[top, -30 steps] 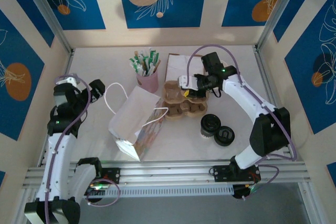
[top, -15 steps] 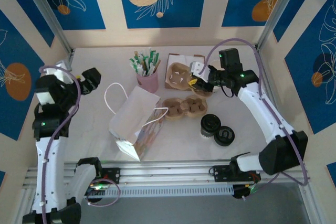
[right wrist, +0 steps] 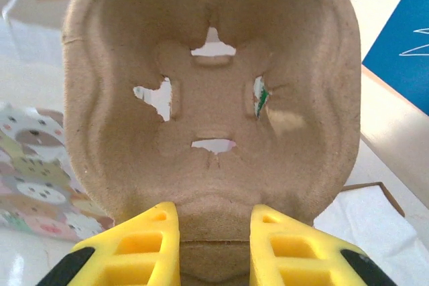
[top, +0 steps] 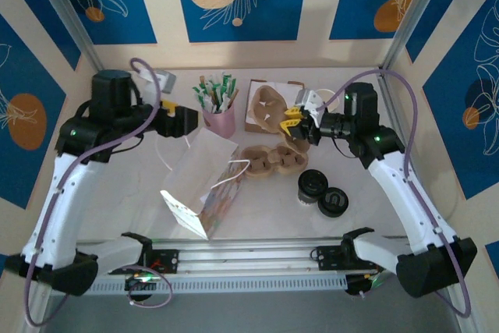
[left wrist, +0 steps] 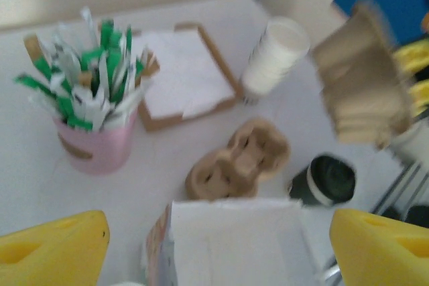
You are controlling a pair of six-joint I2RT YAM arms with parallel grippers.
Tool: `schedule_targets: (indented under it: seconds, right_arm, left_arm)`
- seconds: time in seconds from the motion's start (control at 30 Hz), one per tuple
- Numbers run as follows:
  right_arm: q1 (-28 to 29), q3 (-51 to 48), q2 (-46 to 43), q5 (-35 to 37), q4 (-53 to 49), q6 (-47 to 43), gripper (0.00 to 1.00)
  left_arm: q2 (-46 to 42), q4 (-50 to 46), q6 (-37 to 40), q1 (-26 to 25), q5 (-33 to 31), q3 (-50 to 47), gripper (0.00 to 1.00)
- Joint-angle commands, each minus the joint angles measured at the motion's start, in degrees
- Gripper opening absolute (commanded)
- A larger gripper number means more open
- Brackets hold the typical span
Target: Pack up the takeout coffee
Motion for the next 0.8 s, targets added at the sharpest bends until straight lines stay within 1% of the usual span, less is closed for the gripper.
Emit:
schedule_targets:
  seconds: [0.0,0.03,0.07,0.1,0.17,0.23,0.27,0.33,0.37,0.43,0.53,0.6,0.77]
  right_arm:
    - [0.75,-1.07,-3.60,-0.15,4.00,8.70,0.18]
    - [0.96,-1.18,-4.20,0.56,4.00,9.85,0.18]
    - [1.08,-1.46,-5.22,1.48,3.91,11.49,0.18]
    - [1.35,-1.89,-6.18,2.42,3.82,12.72,0.17]
    - [1.95,-3.26,-8.16,4.53,4.23,14.83,0.15]
    - [2.46,-4.85,-10.09,5.96,4.52,16.27,0.14]
    - [2.80,-5.57,-11.10,6.40,4.51,16.92,0.14]
    - [3.43,-6.83,-12.60,6.88,4.22,18.09,0.14]
    - [3.78,-7.28,-13.33,7.15,4.05,18.62,0.14]
    - [4.41,-7.92,-14.49,7.72,3.78,19.56,0.14]
    - [5.51,-7.90,-15.51,8.05,2.24,21.11,0.14]
    - [6.39,-7.80,-15.79,9.45,1.16,22.57,0.14]
    - [8.08,-7.97,-16.00,11.99,-0.93,25.59,0.14]
  left_arm:
    - [1.43,-11.43,6.36,-1.86,-7.45,4.68,0.84]
    - [1.44,-11.77,6.47,-2.17,-7.37,5.07,0.83]
    - [1.40,-12.12,6.69,-2.66,-7.15,5.49,0.79]
    - [1.47,-12.63,7.23,-3.53,-7.03,5.88,0.78]
    - [2.25,-14.71,8.91,-5.56,-7.47,6.74,0.78]
    - [4.21,-18.82,11.25,-7.69,-9.41,8.46,0.81]
    - [5.59,-21.13,12.25,-8.58,-11.48,9.30,0.82]
    - [7.15,-22.52,12.25,-10.26,-18.07,9.51,0.84]
    - [7.94,-23.07,12.26,-10.69,-20.40,9.84,0.86]
    - [9.21,-23.53,12.40,-10.83,-22.42,10.33,0.88]
    - [10.73,-23.39,12.52,-10.83,-22.87,11.29,0.89]
    - [12.28,-24.21,12.58,-10.83,-21.77,12.13,0.92]
    - [15.33,-23.91,12.59,-10.81,-20.34,11.95,0.87]
